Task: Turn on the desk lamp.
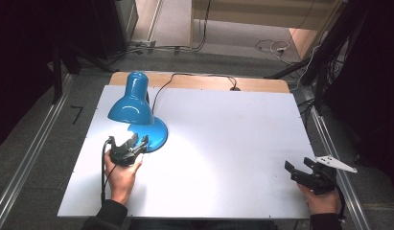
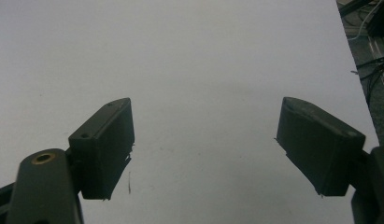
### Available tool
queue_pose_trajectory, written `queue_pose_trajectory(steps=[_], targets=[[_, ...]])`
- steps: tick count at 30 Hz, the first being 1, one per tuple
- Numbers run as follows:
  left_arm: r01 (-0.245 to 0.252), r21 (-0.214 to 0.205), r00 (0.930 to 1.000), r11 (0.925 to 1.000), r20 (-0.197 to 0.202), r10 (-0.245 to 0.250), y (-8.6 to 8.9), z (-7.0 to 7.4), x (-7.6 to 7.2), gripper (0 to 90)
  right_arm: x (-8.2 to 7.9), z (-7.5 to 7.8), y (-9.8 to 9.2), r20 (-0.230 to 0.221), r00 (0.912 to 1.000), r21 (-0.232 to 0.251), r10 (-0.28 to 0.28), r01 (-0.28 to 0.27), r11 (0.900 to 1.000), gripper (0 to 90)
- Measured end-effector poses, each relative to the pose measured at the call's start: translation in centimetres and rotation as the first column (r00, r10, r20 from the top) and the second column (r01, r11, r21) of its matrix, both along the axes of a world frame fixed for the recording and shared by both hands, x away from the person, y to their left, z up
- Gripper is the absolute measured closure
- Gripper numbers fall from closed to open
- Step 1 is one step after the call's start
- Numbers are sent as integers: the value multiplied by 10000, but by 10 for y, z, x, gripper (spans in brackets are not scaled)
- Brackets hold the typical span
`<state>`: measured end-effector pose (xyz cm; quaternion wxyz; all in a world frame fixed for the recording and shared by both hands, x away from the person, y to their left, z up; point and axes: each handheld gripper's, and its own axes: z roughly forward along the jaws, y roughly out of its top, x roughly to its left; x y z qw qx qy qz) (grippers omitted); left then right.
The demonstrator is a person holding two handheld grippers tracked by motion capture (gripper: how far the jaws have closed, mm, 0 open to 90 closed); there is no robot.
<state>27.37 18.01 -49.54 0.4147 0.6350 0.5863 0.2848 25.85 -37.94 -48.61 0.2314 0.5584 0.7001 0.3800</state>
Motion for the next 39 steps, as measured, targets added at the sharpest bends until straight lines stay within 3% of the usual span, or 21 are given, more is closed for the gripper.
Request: queue_pose_trajectory(steps=[3,12,26,39], targets=[[33,19,9999,10000,-128,-32,0,0,-2,458,0,0,0,-14,10000,1,-13,13,10000,175],[-15,-18,10000,10000,-32,15,7,4,-10,343,0,0,0,-12,10000,-6,-28,28,10000,175],[124,-63,9996,9999,-244,-126,11,6,-15,287,-1,0,0,-25,10000,-26,-28,28,10000,175],[42,-129,10000,9999,-73,-43,14,8,-23,283,-1,0,1,-31,10000,-51,-30,29,10000,175]])
